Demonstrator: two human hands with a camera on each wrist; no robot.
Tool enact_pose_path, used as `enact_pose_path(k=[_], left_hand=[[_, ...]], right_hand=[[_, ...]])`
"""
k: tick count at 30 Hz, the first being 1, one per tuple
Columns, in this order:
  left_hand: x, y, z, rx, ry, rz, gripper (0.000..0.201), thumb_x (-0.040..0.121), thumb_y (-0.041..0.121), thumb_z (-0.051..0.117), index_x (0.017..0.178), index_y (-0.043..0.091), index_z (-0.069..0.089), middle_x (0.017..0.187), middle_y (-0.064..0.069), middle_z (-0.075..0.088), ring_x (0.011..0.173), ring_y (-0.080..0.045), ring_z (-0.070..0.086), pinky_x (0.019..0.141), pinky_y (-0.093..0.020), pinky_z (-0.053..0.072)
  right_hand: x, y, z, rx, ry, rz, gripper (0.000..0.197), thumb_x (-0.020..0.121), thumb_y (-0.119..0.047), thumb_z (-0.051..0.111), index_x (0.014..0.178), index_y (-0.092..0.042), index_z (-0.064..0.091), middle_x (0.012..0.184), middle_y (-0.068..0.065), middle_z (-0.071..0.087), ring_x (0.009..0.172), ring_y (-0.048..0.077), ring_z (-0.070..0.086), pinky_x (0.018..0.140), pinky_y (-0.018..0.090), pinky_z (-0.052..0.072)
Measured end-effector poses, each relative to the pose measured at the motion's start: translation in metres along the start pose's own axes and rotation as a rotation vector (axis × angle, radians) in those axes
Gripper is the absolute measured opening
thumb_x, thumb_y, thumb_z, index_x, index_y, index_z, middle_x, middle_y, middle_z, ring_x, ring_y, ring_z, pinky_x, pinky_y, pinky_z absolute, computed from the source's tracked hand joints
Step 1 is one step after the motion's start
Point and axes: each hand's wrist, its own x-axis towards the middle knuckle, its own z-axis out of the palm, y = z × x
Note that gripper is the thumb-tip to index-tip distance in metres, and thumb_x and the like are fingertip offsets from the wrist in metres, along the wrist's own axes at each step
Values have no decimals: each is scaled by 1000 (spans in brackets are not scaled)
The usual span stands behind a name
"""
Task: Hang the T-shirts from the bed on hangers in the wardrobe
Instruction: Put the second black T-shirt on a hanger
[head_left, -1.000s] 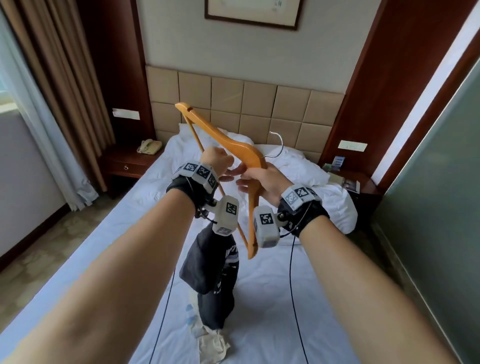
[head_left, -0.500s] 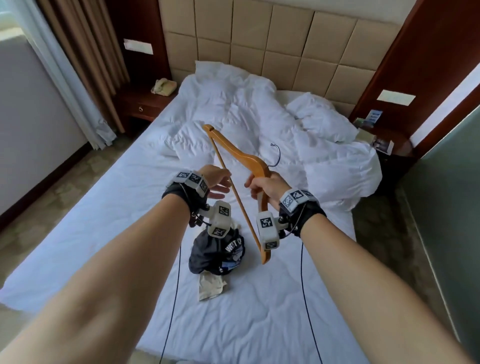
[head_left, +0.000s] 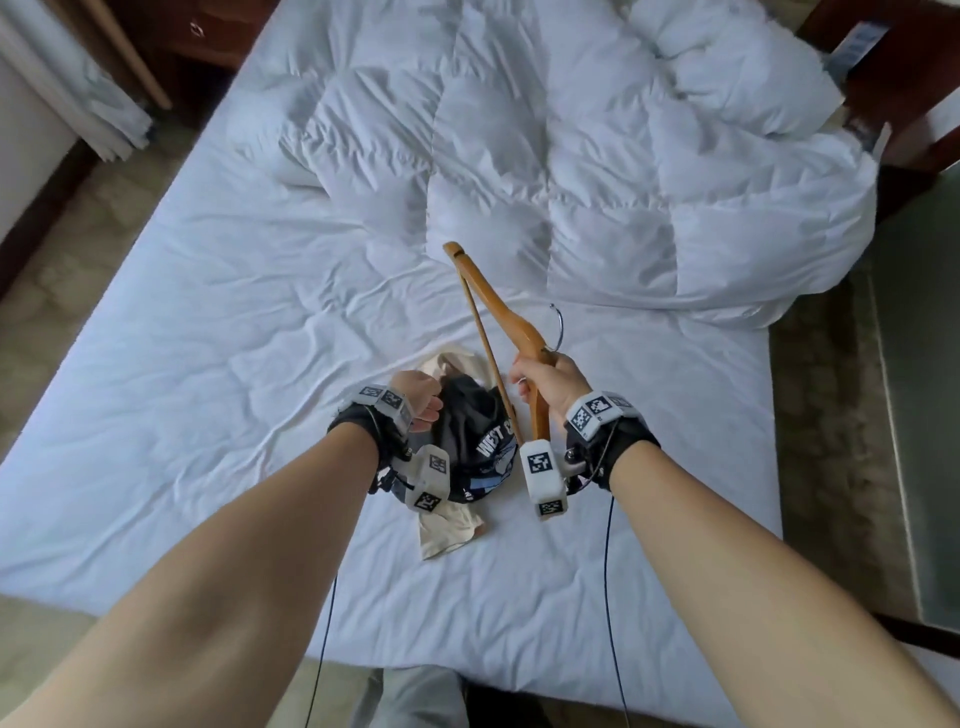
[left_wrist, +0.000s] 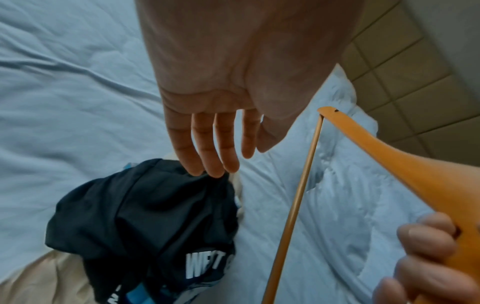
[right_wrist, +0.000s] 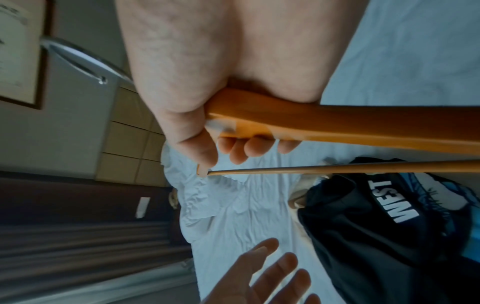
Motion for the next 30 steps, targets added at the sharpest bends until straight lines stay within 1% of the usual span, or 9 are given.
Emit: enact_pose_path(k=[3,6,9,13,15,18,23,25,30], left_hand=[[43,-17,6,18,-11,-29,17,98,2,38,93,13,50,60,-4,36,46,-12,29,48,-19,23],[76,-25,10,167,20,-21,34,97,5,41,129,15,49,67,-8,45,49,-20,42,46,-28,40],[102,-28,11,379,1,2,54,98,14,45,148,30,34,87,-12,58,72,-34,67,72,-48,61],[125,-28,16,685,-28,108,66,97,23,49,154,38,19,113,-17,63,93,-37,68,83,-43,58],[136,-29,15,755,-21,151,60,95,23,49,151,35,29,117,-16,63,94,-36,67,82,-40,57],[142,-27,12,797,2,139,41,93,25,48,134,25,48,98,-11,64,77,-32,65,77,-40,58],[137,-30,8,592,123,110,22,91,36,48,103,18,56,89,-11,66,74,-32,69,76,-43,59],[129,-30,7,376,172,109,6,92,27,52,91,23,58,79,-11,69,60,-27,69,67,-44,62],[98,-19,7,21,200,170,21,93,1,52,83,17,59,72,-16,60,49,-23,58,47,-29,57]], right_hand=[[28,19,10,-32,20,33,7,76,-10,70,73,-15,66,60,1,58,59,15,52,68,33,47],[52,37,18,-46,35,59,5,75,-12,70,75,-16,67,61,0,59,61,15,54,69,32,49],[70,50,24,-56,27,88,7,76,-11,70,77,-16,67,63,-1,59,62,14,55,69,31,50],[86,63,33,-85,23,113,11,81,-8,69,76,-17,66,59,-4,59,59,12,55,68,28,52],[92,68,37,-108,18,124,11,82,-9,69,77,-19,66,60,-4,60,59,12,56,69,29,52],[95,71,40,-143,7,139,8,80,-11,70,79,-18,66,62,-2,61,63,14,58,75,35,53],[93,68,44,-170,3,145,8,79,-12,71,78,-18,65,63,-2,60,65,15,59,77,37,54],[88,64,44,-174,0,139,9,79,-10,71,81,-17,65,63,-3,60,63,14,58,73,32,53],[69,53,41,-218,-18,102,10,80,-12,71,88,-15,66,70,3,62,66,16,59,78,37,55]])
